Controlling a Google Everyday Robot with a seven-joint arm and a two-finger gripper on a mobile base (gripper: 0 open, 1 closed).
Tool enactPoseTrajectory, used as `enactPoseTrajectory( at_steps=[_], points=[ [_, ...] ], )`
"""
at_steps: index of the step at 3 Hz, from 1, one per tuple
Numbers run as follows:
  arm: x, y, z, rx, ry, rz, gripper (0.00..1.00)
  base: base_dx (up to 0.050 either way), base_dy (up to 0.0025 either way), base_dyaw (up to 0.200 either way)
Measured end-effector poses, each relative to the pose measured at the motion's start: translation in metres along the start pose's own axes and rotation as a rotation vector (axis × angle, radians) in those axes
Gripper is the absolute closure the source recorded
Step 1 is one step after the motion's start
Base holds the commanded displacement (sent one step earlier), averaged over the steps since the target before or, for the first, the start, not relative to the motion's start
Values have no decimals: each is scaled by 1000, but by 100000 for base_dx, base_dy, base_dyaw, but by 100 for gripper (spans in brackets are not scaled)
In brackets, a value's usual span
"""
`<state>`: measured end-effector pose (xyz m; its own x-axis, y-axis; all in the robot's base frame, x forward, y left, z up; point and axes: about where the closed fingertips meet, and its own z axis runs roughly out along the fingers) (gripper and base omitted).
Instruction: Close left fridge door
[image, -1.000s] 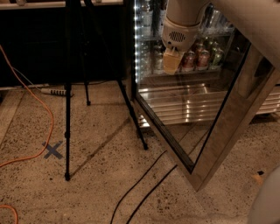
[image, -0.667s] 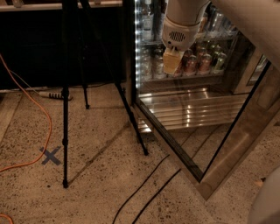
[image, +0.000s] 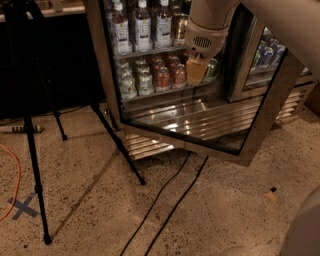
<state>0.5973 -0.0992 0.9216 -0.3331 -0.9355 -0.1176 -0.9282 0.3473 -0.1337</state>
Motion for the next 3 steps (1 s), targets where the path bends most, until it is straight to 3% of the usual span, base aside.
enactPoseTrajectory(
  at_steps=[2, 3],
  points=[
    [0, 0, 0, 0, 0, 0, 100, 4828, -3, 59],
    [0, 0, 0, 0, 0, 0, 100, 0, 0, 0]
  ],
)
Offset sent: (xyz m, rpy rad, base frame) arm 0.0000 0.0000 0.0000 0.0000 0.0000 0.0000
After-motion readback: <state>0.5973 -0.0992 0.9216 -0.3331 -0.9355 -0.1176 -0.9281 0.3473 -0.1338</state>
